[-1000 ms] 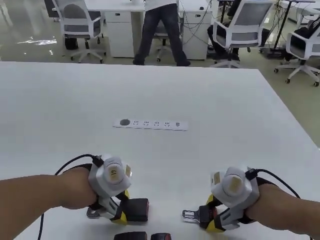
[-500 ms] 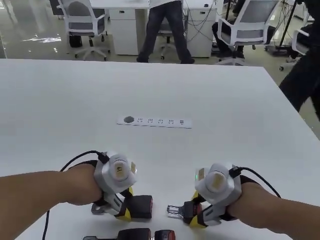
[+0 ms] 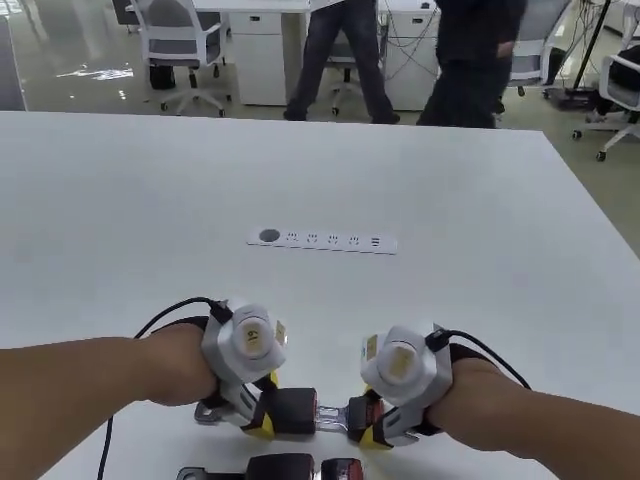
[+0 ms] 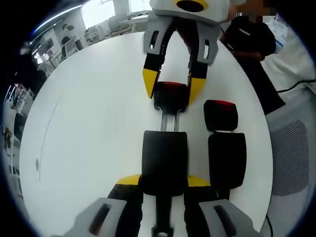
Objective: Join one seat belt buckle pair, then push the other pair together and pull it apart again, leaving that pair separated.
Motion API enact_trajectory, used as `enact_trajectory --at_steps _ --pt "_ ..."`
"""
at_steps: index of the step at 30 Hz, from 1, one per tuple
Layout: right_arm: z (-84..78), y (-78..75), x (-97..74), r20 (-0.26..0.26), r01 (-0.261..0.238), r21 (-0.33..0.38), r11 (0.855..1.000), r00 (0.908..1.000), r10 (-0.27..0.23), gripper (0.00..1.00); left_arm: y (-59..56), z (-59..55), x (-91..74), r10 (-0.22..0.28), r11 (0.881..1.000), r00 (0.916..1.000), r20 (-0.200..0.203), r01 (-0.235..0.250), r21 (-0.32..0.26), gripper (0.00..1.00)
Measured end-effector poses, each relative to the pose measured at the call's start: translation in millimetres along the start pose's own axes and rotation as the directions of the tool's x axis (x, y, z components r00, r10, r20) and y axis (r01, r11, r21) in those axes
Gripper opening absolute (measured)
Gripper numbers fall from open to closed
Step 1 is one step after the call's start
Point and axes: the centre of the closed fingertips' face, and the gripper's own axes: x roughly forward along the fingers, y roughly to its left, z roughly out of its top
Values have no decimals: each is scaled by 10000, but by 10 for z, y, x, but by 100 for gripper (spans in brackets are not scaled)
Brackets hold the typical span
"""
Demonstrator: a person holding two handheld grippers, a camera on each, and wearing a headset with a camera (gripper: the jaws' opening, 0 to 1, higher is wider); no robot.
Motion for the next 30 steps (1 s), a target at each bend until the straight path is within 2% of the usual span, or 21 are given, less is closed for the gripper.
enact_trajectory --at_steps 5,10,12,14,16,17,23,30 --pt "20 -9 -5 -126 96 -283 9996 9999 -100 32 3 4 3 -7 10000 10000 -61 7 17 32" --pt "63 -19 10 84 40 -255 9997 10000 -38 32 15 -3 9 -15 10000 9998 -185 16 72 32" --pt "73 -29 22 294 -73 -74 9999 9995 75 32 11 9 6 -39 9999 9997 -243 43 131 32" --pt "109 -6 24 765 -293 605 9977 9968 247 32 -1 15 2 -54 9999 9996 -260 58 157 32" --pt "89 -47 33 932 -326 649 9974 9953 264 32 0 14 -1 -65 9999 9997 -223 68 141 32" --pt "107 -45 44 1184 -414 879 9953 9925 308 32 2 14 0 -85 9998 9998 -194 88 170 32" --pt "126 -24 36 1223 -450 572 9973 9918 377 31 23 5 10 -193 9992 9995 -240 201 349 31" --pt "134 -30 36 1382 -518 530 9972 9894 440 31 -2 25 -3 -203 9988 9994 -276 215 437 31"
